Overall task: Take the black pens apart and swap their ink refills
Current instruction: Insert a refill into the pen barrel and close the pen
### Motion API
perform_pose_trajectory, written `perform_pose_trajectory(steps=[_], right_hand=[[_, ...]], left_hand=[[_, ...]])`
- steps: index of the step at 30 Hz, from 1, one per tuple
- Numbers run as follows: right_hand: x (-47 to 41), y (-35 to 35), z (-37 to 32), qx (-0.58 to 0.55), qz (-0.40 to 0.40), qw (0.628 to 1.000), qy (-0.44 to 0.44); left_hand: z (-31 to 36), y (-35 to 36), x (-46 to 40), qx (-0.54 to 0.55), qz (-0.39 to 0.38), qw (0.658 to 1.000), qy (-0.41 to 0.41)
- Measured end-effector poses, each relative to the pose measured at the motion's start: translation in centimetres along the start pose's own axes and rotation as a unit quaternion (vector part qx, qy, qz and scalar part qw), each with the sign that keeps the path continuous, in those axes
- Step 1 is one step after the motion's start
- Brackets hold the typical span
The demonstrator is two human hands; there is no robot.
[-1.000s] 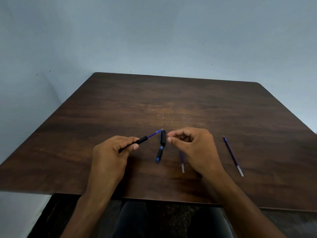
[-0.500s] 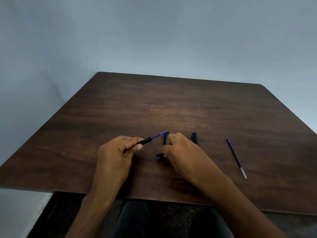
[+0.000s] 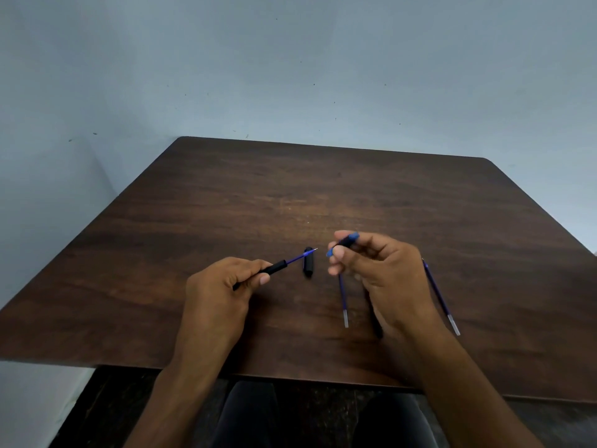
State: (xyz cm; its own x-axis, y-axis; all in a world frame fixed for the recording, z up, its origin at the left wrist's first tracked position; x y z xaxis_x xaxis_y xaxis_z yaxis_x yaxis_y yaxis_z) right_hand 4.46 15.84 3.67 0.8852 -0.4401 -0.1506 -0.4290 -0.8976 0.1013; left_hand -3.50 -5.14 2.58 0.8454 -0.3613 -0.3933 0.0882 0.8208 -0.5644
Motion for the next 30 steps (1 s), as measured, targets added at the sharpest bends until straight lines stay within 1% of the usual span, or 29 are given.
perform_pose_trajectory(steps=[1, 3, 5, 7, 16, 21, 27, 30], right_hand=[[-0.1, 0.0, 0.1, -0.061, -0.009, 0.998, 0.015], [-0.1, 0.3, 0.4, -0.141, -0.027, 0.989, 0.038], [0.0, 0.8, 0.8, -0.18, -0.039, 0.981, 0.057], [-0.1, 1.1, 1.0, -0.196, -0.046, 0.977, 0.068], [-0.2, 1.3, 1.1, -0.178, -0.044, 0.981, 0.063], [-0.4, 1.1, 1.2, -0.15, -0.037, 0.986, 0.064], [-0.3, 1.1, 1.1, -0.153, -0.037, 0.985, 0.065], [-0.2, 0.9, 0.9, -0.149, -0.023, 0.987, 0.05]], left_hand=[[0.0, 0.0, 0.0, 0.0, 0.0, 1.0, 0.001], [0.1, 0.1, 0.0, 0.002, 0.0, 1.0, 0.001], [0.2, 0.2, 0.0, 0.0, -0.003, 1.0, -0.001], [0.2, 0.2, 0.0, -0.002, -0.004, 1.0, -0.004], [0.4, 0.2, -0.3, -0.004, -0.003, 1.0, -0.004], [0.5, 0.4, -0.4, -0.008, -0.008, 1.0, 0.004], [0.4, 0.4, -0.3, -0.003, -0.008, 1.0, 0.001], [0.2, 0.3, -0.3, -0.004, -0.005, 1.0, -0.002]])
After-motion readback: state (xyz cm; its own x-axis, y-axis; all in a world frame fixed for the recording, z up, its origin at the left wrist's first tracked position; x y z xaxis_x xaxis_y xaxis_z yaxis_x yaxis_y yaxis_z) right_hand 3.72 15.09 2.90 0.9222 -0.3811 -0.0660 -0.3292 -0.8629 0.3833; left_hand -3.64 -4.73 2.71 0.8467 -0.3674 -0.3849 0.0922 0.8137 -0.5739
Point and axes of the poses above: each hand's wrist, its own x-axis away from the middle knuckle, its own y-axis out of the palm, z = x × y, the point moved 3 cm from there along -x, towards the middle knuckle, and after that the axes turned 4 degrees about -z, right-handed, at the moved point
